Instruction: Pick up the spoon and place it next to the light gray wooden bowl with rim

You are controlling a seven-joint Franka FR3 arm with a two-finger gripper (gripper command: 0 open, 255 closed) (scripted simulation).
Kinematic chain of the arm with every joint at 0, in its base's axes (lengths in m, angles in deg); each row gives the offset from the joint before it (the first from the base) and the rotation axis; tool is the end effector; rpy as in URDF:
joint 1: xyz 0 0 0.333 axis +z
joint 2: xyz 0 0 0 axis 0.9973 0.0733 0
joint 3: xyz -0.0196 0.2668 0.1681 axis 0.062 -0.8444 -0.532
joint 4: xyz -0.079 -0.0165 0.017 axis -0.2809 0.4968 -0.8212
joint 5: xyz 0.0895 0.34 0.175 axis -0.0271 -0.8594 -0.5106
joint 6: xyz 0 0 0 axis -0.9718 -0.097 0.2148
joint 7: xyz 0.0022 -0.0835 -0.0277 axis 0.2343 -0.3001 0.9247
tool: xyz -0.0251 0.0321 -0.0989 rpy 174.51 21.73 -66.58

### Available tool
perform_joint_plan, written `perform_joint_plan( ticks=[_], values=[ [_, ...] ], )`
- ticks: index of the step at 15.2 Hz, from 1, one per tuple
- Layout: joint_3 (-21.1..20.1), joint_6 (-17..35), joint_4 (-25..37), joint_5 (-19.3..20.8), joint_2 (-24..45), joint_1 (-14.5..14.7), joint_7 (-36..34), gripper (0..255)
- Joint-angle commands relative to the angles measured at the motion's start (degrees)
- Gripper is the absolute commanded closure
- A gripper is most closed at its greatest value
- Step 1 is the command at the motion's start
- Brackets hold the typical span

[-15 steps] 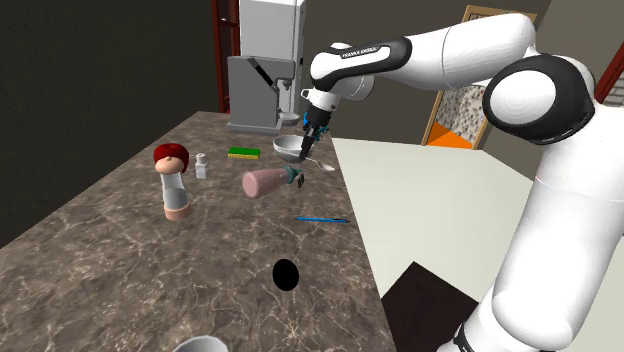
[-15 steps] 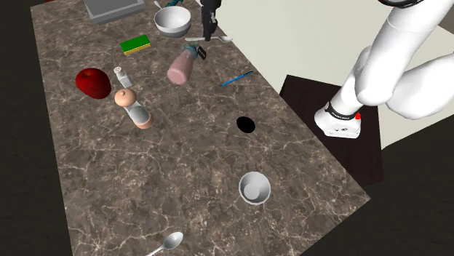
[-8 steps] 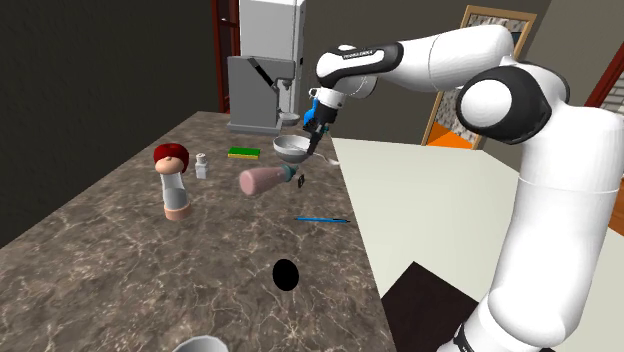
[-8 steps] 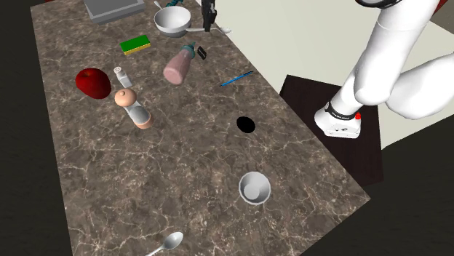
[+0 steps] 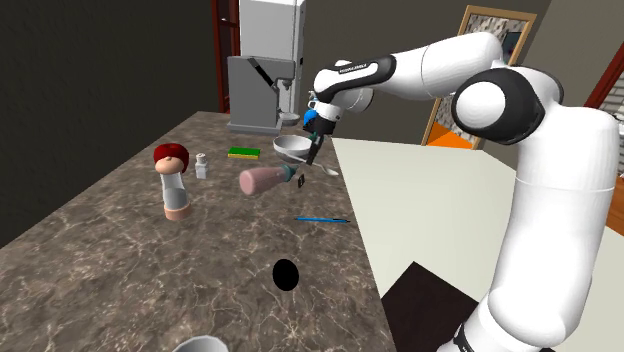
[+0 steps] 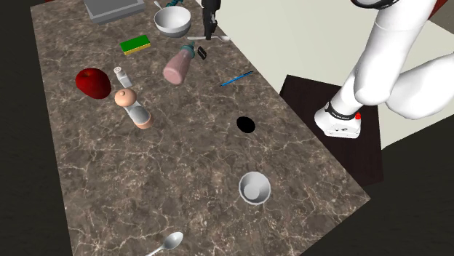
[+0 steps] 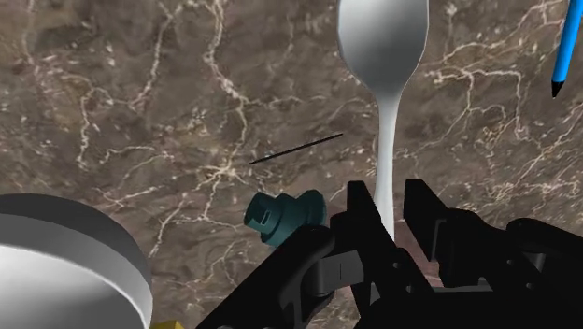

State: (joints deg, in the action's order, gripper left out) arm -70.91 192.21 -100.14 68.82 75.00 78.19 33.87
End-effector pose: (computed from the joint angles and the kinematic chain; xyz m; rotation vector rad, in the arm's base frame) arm 0.6429 -0.1188 0.4442 -2.7979 -0.8825 -0.2863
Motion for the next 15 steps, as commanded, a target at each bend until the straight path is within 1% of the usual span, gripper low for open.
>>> perform_joint_plan(
  ticks=[1,15],
  values=[
    [0.0,1.3,-0.8,-0.2,0.5,0.0,0.5,255],
    [-0.6,10.1,-6.3,-2.2,4.3,-0.1,3.5,255]
  ],
)
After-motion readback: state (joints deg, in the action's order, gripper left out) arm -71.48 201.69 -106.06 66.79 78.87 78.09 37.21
